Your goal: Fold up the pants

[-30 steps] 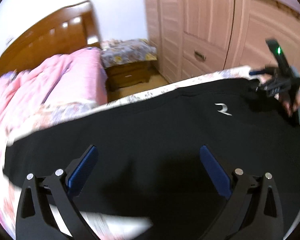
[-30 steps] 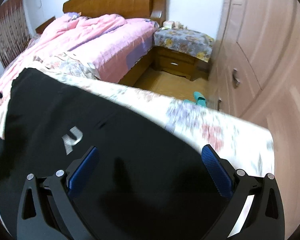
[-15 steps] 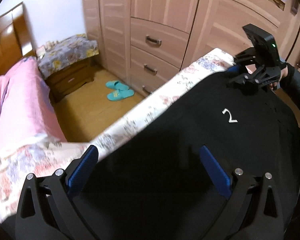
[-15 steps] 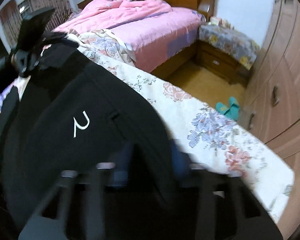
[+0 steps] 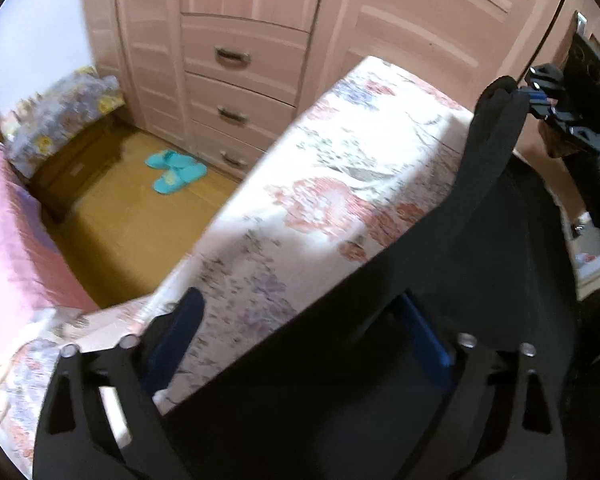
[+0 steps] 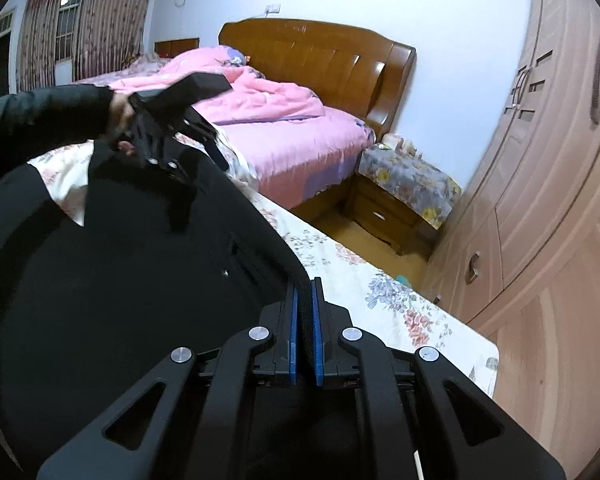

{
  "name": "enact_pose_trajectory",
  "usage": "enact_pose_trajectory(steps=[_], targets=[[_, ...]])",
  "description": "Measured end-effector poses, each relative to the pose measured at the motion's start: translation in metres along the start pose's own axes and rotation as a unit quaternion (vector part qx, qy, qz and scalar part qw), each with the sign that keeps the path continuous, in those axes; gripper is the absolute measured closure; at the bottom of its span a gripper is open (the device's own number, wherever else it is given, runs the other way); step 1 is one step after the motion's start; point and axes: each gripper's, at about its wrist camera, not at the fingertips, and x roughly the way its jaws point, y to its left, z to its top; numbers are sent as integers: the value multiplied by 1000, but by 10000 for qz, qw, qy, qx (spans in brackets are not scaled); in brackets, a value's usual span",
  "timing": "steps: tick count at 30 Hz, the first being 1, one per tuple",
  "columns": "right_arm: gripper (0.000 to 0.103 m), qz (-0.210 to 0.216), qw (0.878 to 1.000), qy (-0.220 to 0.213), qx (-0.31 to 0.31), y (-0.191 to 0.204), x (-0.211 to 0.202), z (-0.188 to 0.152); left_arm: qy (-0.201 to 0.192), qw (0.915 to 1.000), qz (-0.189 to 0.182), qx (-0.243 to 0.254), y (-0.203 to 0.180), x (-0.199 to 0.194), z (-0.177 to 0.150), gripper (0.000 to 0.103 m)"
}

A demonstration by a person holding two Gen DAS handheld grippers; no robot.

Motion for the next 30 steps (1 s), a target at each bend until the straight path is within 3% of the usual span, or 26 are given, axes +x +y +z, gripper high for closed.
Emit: enact_pose_trajectory(steps=[2,5,9,10,14,18,21,24,25,27,30], targets=[[95,-15,10000,49,9,5,-4,-4,19,10000,-52,28,-4,-3,-5,65],[95,-136,9998,149,34,7,5,-6,-109,9988,417,223,-26,-17,-12,85],[95,-253,9994,24,214,11,-9,-7,-481,9891,1305,483,-75,-58,-24,89],[95,-272,9993,-27,264,13,-16,-7,-558,9822,1691,600,-100,-74,-29,89],[95,-328,9989,-175,270,26,-47,-9,-526,9594,2580,1009,-183,-104,-47,90],[95,-340,9986,-279,308,48,-86,-28,-480,9407,3113,1263,-277,-121,-79,92],[95,-143,9985,-282,453,67,-106,-54,-454,9401,3177,1152,-334,-117,-111,92],[95,66,9983,-22,573,96,-117,-94,-412,9492,3015,805,-370,-98,-148,103],[95,136,9980,78,619,104,-116,-105,-435,9563,2833,575,-380,-92,-162,103],[95,263,9967,340,694,120,-110,-129,-459,9618,2694,123,-385,-74,-183,103],[95,205,9946,604,822,138,-98,-155,-345,9623,2684,-281,-379,-49,-205,103]])
